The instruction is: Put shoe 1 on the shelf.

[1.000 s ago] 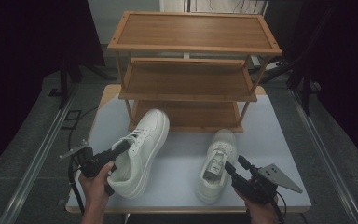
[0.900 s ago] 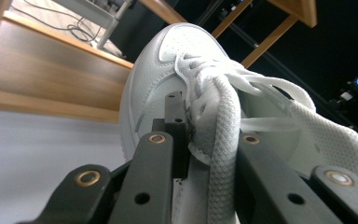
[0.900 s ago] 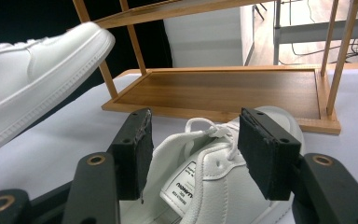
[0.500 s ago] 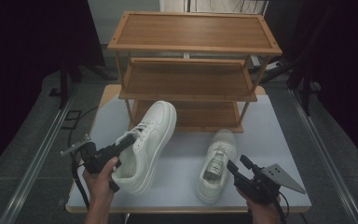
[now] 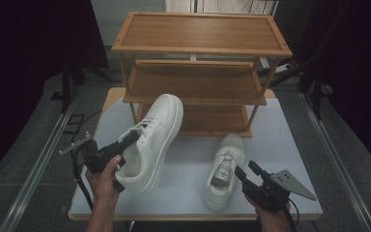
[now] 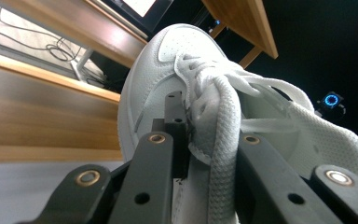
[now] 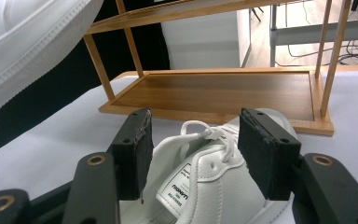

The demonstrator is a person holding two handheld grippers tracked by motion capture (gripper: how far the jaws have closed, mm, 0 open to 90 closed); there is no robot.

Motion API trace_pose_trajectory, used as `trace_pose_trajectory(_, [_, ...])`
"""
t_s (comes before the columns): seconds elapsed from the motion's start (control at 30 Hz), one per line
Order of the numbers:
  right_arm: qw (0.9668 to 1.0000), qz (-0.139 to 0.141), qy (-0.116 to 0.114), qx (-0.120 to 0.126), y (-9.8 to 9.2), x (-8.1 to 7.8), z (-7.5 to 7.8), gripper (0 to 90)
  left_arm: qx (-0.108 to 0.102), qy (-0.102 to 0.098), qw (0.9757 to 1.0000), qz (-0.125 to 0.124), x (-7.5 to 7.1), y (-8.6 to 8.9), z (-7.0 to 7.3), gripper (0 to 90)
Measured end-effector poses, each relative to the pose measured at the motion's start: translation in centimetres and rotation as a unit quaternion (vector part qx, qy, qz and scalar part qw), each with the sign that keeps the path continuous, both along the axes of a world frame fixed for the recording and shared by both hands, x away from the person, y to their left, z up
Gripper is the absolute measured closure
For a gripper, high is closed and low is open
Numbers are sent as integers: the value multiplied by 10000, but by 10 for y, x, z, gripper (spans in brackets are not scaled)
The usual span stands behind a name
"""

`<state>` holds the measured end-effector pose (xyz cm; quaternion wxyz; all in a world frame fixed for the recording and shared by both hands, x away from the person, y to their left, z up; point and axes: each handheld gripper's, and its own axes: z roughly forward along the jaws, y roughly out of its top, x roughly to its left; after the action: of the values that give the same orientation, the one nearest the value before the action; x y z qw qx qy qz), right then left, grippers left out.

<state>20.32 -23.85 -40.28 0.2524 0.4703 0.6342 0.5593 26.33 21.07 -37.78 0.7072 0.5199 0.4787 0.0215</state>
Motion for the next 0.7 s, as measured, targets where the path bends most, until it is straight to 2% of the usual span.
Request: trace_pose_trajectory(0.7, [10000,51,4,23,2,-1,1,449,-185,-17,9997,157,22,-8,15,817])
